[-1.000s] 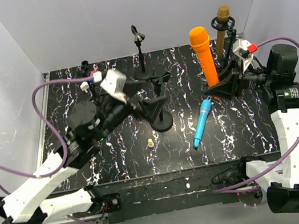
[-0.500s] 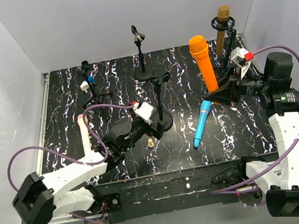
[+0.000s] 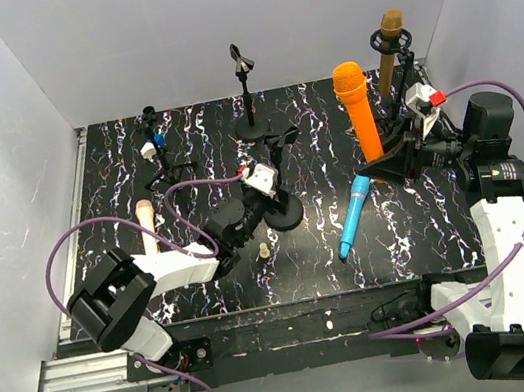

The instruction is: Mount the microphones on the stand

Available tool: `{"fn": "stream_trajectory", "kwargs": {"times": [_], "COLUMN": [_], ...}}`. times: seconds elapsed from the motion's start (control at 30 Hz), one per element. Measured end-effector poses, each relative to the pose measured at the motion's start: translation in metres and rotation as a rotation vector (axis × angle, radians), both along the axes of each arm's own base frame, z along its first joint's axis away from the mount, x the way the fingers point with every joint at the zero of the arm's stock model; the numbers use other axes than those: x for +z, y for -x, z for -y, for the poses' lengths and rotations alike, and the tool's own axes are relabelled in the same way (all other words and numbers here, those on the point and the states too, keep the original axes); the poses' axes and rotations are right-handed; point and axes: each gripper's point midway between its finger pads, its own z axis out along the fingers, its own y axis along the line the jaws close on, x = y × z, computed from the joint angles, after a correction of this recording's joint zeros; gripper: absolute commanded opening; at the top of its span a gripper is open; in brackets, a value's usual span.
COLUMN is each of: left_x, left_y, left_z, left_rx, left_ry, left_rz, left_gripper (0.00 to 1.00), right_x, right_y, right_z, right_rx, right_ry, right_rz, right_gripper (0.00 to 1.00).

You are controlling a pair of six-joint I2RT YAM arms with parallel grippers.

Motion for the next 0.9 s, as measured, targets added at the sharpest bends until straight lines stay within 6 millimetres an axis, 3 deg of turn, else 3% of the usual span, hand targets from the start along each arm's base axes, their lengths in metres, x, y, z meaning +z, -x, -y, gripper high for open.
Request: {"fn": "stream_trajectory", "kwargs": {"times": [0.17, 0.4, 0.57, 0.73, 0.9], "left_x": [0.006, 0.005, 0.007, 0.008, 0.028], "left_y": [-0.013, -0.026, -0.032, -0.039, -0.049], "left_z": [0.008, 0.015, 0.015, 0.006, 0.002], "left_rx": [0.014, 0.013, -0.065, -0.253, -0.494], "left_ry": [0.04, 0.067, 0.083, 0.1, 0.158], "left_rz": [0.02, 0.016, 0.0, -0.062, -0.132], "left_gripper": [0.44, 0.0, 0.0, 0.0, 0.0], "right_x": [0.0, 0.0, 0.0, -0.001, -0.002], "right_y": [0.001, 0.0, 0.0, 0.0, 0.003], "right_z": [0.0, 0.0, 0.001, 0.001, 0.0], "right_rx": [0.004, 0.0, -0.001, 0.003, 0.029], "right_ry": [-0.002, -0.002, 0.0, 0.008, 0.011], "right_rz": [-0.001, -0.001, 0.004, 0.022, 0.045], "right_gripper": [0.01, 0.01, 0.01, 0.01, 0.01]}}
